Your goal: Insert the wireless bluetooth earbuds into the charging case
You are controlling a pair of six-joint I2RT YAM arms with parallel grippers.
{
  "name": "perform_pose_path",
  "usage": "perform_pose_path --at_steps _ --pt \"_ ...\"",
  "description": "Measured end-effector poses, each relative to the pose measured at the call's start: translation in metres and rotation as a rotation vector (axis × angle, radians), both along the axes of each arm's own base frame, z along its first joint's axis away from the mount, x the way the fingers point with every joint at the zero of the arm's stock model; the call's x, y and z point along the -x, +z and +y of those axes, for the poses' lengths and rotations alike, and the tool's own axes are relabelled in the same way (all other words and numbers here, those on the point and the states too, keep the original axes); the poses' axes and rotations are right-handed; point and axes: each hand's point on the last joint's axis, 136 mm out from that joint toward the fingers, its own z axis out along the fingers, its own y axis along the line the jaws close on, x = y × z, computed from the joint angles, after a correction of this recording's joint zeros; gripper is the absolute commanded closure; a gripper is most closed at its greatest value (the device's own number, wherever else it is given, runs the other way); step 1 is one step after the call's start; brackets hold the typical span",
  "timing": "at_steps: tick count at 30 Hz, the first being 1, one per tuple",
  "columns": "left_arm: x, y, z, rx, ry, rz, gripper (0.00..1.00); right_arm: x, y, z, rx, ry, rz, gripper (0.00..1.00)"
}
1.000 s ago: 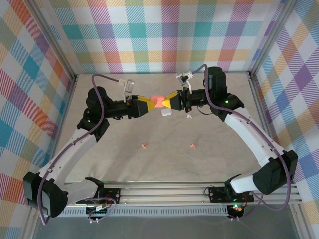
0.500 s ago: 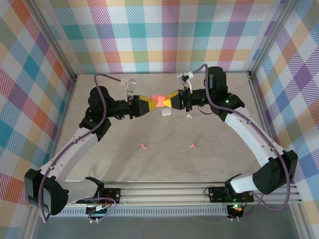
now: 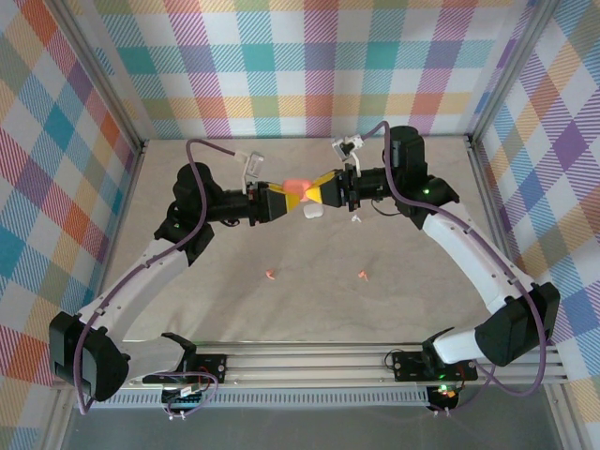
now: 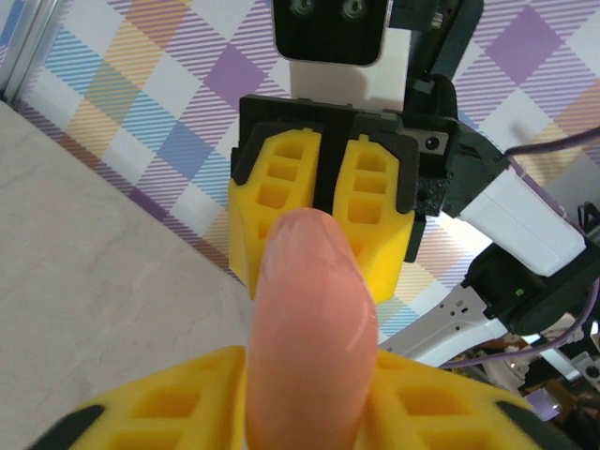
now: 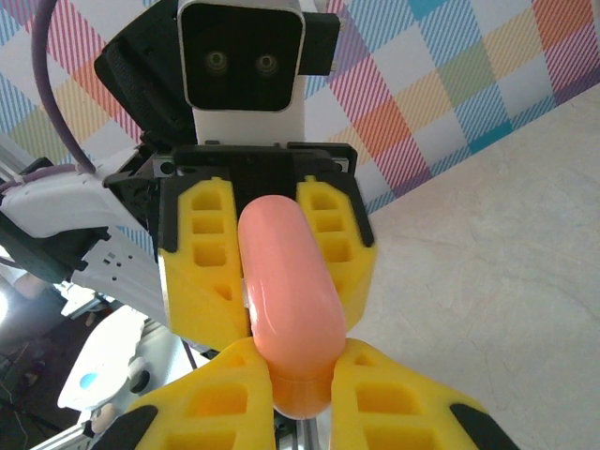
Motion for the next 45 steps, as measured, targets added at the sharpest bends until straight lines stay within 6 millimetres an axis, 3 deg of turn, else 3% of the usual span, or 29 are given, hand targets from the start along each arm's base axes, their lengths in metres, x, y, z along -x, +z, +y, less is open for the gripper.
perform_pose_path --at_steps 7,10,15,20,21,26,30,36,40,45 --pt "-0.004 0.0 0.001 -0.002 0.023 0.001 0.55 0.0 -0.005 0.0 0.007 0.0 0.002 0.89" --pt "-0.004 0.001 0.001 -0.002 0.033 -0.002 0.59 0.0 -0.005 -0.001 0.009 -0.007 -0.009 0.89" --pt "-0.001 0.002 0.003 -0.004 0.034 -0.003 0.73 0.0 -0.003 -0.002 0.008 -0.015 -0.019 0.89" --pt "0.0 0.003 0.004 -0.009 0.037 -0.024 0.95 0.002 -0.001 -0.003 0.005 -0.016 -0.021 0.88" --pt "0.0 0.002 0.004 -0.011 0.039 -0.025 1.0 0.002 -0.001 -0.003 0.005 -0.016 -0.02 0.84" --pt "-0.002 -0.003 0.007 -0.043 0.079 -0.044 1.0 -0.001 -0.004 -0.003 0.013 -0.031 -0.016 0.49" --pt "-0.002 -0.007 0.017 -0.104 0.154 -0.124 1.0 -0.002 -0.005 -0.006 0.026 -0.066 -0.035 0.28" --pt "0.023 -0.005 0.036 -0.176 0.188 -0.375 1.0 0.001 -0.004 -0.017 0.066 -0.134 -0.107 0.27" --pt "0.033 -0.019 0.042 -0.25 0.182 -0.467 1.0 0.005 -0.019 -0.014 0.132 -0.144 -0.135 0.25" --pt "0.04 -0.044 0.039 -0.279 0.114 -0.482 1.0 0.025 -0.036 0.003 0.203 -0.079 -0.201 0.2"
